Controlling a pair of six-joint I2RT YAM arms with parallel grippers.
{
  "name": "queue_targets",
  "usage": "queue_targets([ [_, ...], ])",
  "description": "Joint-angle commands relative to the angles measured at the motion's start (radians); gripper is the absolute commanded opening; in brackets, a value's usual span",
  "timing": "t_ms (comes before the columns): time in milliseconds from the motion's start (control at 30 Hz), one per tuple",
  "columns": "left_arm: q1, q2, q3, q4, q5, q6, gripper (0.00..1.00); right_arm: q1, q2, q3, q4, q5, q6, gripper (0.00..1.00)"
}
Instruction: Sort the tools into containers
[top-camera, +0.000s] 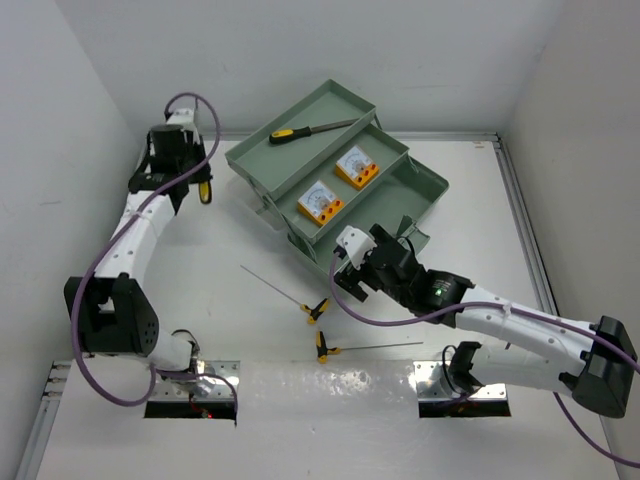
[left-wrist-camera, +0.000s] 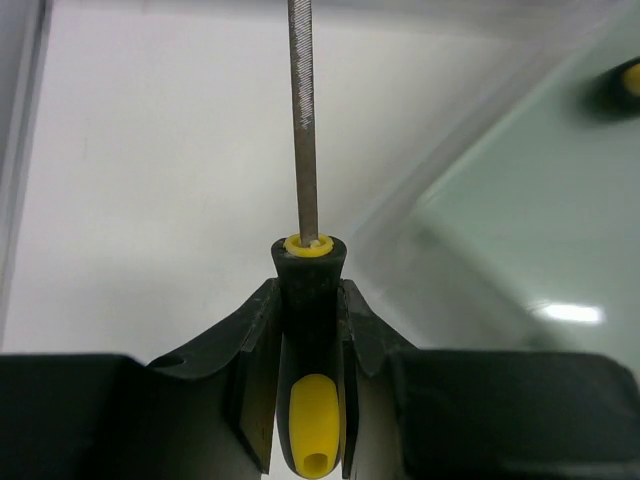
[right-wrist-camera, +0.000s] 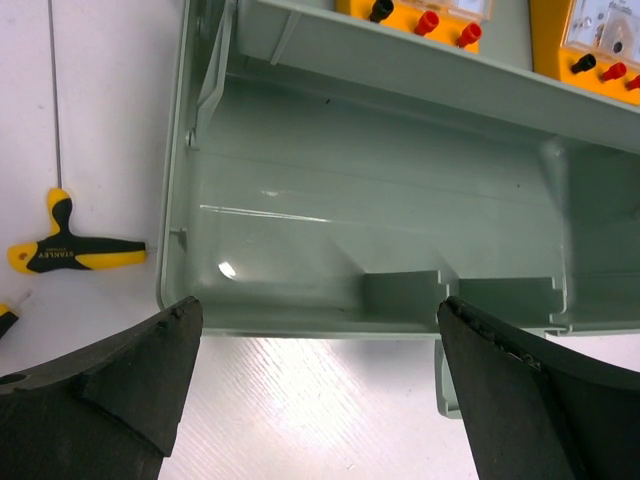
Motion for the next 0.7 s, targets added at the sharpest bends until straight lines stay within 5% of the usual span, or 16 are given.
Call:
queue_targets([
  [0,-0.033,-0.090,0.137,0.209,0.245,0.143,0.00,-0.002,-0.020,-0.011,0.035,-0.003,-0.009,0.99],
  [200,-0.272,0.097,0.367,0.099,0.236,0.402,0.00,-0.002,-0.014,-0.007,0.043,-0.023,-0.002,0.99],
  [433,-0.321,0.393,0.628,-0.036,0.248,0.488,0.00,-0.002,-0.030,0.007,-0.010,-0.012,0.011,0.99],
  [667,-0.338,0.443,0.674,-0.214,0.313,0.666,0.00,-0.002,-0.037,0.003,-0.020,-0.002,0.003,0.99],
])
